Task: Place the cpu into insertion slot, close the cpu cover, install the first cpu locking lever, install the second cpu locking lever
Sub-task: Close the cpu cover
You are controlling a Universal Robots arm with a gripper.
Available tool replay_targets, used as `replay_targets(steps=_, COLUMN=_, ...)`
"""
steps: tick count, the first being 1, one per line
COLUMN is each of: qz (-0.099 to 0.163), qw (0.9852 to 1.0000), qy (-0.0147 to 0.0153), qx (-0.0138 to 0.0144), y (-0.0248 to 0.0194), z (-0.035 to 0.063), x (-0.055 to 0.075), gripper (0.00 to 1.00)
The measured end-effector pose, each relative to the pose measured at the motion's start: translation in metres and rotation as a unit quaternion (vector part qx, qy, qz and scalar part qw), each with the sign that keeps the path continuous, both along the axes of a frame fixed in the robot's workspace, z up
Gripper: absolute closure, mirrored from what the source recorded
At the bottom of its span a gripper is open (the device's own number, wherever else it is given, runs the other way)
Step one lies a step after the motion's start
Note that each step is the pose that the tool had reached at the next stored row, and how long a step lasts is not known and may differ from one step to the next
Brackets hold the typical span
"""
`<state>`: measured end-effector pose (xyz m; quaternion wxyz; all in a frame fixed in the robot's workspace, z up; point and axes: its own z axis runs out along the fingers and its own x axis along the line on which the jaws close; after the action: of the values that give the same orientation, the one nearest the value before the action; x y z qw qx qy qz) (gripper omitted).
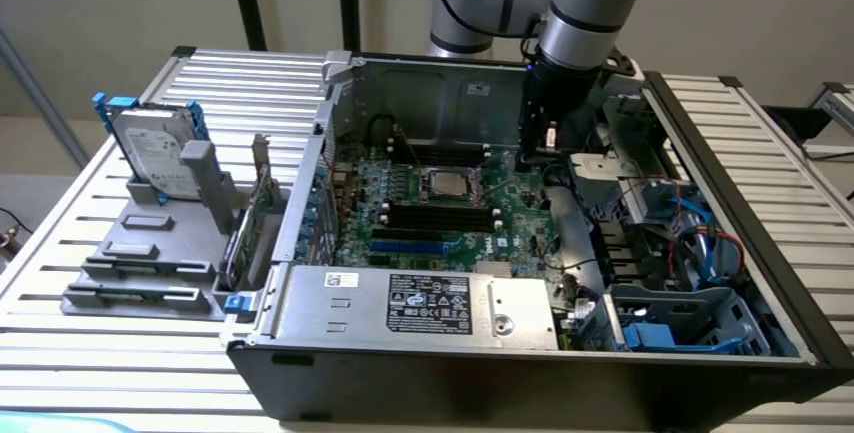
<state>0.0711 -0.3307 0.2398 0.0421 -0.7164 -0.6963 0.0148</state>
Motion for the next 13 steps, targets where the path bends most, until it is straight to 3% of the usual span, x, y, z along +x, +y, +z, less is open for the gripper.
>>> replay_targets(steps=3, qz=0.001, qw=0.9998, qy=0.0199, qx=-0.0013, y=0.0, z=0.0001, x=0.0, gripper=0.89)
replay_targets(steps=4, qz=0.001, qw=0.9997, qy=0.024, qx=-0.0017, y=0.0001, z=0.0, x=-0.001, gripper=0.89)
replay_targets(steps=13, qz=0.004, qw=0.9989, qy=0.0465, qx=-0.0053, y=0.0, z=0.0, x=-0.01, gripper=0.89)
